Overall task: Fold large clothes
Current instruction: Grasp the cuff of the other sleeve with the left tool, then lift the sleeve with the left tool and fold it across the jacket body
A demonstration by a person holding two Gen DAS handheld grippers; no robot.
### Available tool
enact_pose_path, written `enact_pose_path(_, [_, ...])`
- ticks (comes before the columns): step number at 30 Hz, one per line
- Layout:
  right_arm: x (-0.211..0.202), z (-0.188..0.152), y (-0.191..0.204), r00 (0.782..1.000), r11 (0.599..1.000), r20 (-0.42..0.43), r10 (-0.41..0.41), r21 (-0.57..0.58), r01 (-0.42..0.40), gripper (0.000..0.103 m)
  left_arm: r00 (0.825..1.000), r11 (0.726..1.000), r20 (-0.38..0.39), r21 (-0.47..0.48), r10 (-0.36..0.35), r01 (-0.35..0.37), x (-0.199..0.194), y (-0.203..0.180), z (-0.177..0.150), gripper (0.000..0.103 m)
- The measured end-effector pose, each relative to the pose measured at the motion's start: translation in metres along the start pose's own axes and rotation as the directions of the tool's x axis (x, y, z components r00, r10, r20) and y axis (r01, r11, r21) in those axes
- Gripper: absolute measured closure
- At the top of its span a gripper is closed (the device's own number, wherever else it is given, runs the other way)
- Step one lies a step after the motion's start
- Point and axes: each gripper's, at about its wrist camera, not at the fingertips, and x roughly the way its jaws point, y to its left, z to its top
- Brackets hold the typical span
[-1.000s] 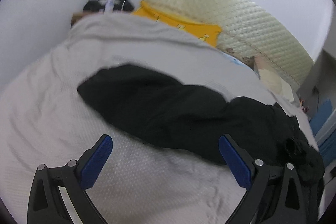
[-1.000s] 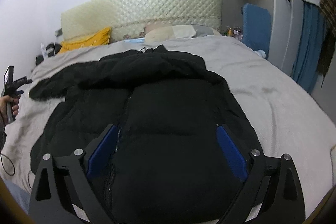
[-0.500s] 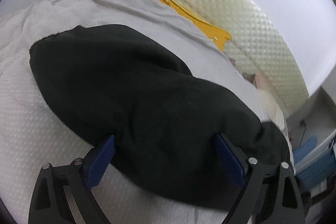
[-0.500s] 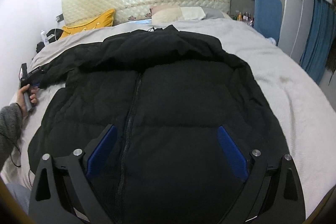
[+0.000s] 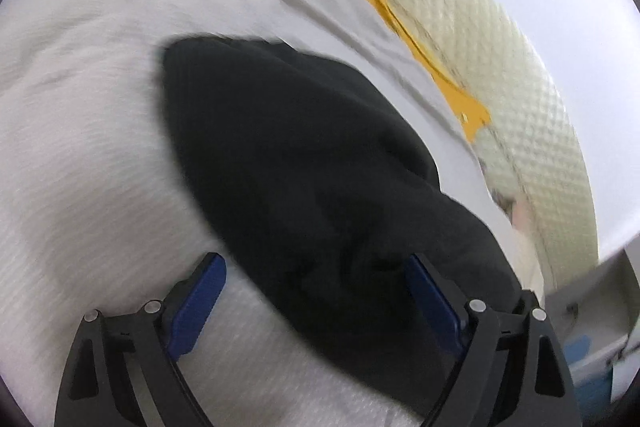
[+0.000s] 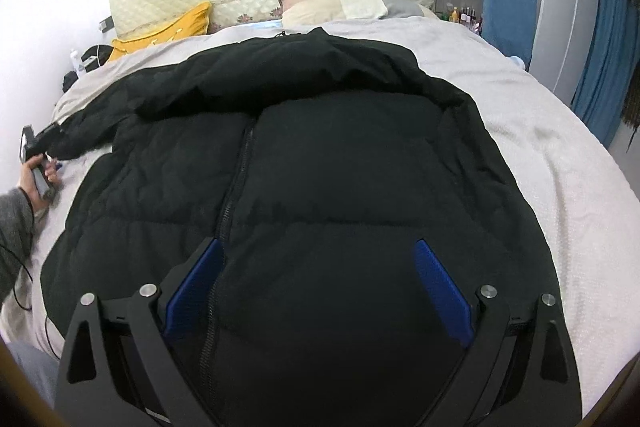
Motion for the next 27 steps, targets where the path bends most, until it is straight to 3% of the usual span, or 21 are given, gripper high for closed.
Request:
enact_pose_path(2, [0.003,-0.001,-0.003,1.000,1.000,-0.009,0.004,0.011,-0.004,0.007,0.999,1.000,0.022,0.011,-0.025,0.025,0.006,-0.008,0.008,0.012])
enact_pose_path(3, [0.006,0.000,-0.005,1.000,1.000,-0.013,0.004,0.013,-0.003,0.007,0.999,0.999,0.031,0.010,-0.042,0.042,0.008,-0.011,0.010,0.022])
enact_pose_path(4, [0.008,0.000,-0.005,1.000,1.000,-0.020,0.000,0.014,0.000,0.007,0.998,0.999,0.042,0.000,-0.049,0.049,0.010,-0.016,0.013,0.041])
enact_pose_path(5, [0.009,0.000,-0.006,1.000,1.000,-0.022,0.000,0.016,0.000,0.007,0.998,0.999,0.045,-0.014,-0.043,0.044,0.012,-0.017,0.016,0.049])
enact_pose_path(7, [0.010,0.002,-0.007,1.000,1.000,-0.018,0.005,0.018,-0.005,0.007,0.997,0.999,0.063,-0.028,-0.040,0.042,0.010,-0.022,0.021,0.083])
enact_pose_path(9, [0.009,0.003,-0.007,1.000,1.000,-0.007,-0.003,0.012,0.003,0.007,0.995,1.000,0.093,0.009,-0.019,0.018,0.000,-0.033,0.027,0.091])
enact_pose_path(17, [-0.011,0.006,-0.017,0.998,0.999,0.057,0.035,0.032,-0.037,0.007,0.974,0.980,0.226,0.190,0.008,-0.052,-0.081,-0.113,0.033,0.098])
enact_pose_path(24, [-0.037,0.013,-0.019,0.987,0.996,0.138,0.088,0.001,-0.089,0.006,0.942,0.956,0.329,0.293,-0.071,-0.030,-0.166,-0.200,0.027,0.099])
enact_pose_path(27, [-0.047,0.014,-0.018,0.980,0.996,0.178,0.085,-0.041,-0.079,0.000,0.933,0.921,0.346,0.386,-0.096,-0.049,-0.195,-0.249,0.013,0.099])
